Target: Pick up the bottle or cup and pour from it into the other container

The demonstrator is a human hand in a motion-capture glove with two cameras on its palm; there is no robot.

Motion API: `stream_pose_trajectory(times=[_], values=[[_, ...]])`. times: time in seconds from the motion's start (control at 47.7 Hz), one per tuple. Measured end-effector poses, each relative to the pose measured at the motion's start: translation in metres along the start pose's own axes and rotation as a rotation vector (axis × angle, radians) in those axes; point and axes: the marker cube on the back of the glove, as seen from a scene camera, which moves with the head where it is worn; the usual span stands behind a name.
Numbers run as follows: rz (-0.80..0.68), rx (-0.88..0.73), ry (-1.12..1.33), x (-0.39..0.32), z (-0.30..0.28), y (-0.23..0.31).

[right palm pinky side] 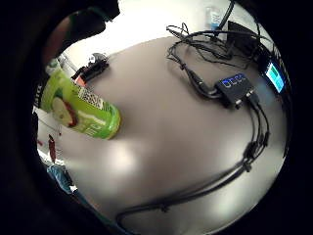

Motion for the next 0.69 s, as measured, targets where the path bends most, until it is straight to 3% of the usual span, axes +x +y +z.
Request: stream_pose_trajectory(times=[0.441, 0.693], values=[[0.061, 0.129, -0.396, -0.014, 0.047, -0.019], [0.081, 0.102, -0.398, -0.041, 0.072, -0.040]])
